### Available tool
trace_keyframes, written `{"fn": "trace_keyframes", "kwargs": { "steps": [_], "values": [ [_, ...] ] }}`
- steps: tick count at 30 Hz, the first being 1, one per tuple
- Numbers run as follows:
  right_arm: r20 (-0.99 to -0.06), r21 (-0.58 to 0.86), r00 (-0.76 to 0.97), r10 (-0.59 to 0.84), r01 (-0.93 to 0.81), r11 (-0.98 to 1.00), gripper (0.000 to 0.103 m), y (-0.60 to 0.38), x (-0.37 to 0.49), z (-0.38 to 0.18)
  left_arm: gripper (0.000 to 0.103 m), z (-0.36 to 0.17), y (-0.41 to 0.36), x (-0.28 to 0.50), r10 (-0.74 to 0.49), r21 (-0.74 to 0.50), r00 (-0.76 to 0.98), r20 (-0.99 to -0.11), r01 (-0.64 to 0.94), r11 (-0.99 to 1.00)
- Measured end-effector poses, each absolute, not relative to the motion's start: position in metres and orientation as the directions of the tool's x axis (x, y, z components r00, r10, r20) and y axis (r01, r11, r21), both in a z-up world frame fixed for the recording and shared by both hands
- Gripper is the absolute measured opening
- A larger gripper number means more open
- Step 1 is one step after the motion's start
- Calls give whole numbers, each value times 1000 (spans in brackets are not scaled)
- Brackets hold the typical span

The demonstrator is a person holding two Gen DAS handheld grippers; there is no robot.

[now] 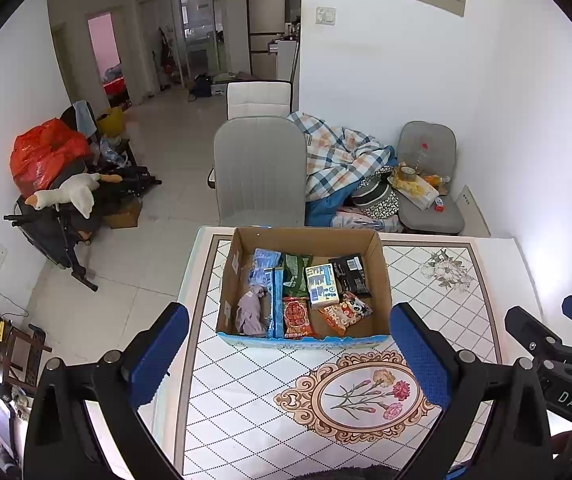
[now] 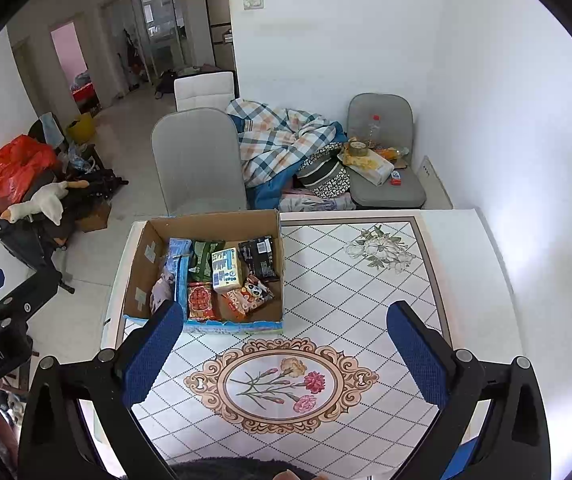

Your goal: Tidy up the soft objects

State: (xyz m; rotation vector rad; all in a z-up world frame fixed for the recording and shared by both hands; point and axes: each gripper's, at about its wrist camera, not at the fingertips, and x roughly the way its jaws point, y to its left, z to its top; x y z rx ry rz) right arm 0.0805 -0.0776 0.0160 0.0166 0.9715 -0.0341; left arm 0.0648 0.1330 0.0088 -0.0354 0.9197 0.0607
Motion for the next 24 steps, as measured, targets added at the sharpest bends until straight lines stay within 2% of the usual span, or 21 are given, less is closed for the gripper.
{"fn": "trace_keyframes", "kwargs": {
  "steps": [24],
  "values": [
    [-819, -24, 572, -50, 53, 998, 103, -80, 75, 22, 103, 0, 132, 58, 30, -9, 589, -807, -64, 998]
  ]
}}
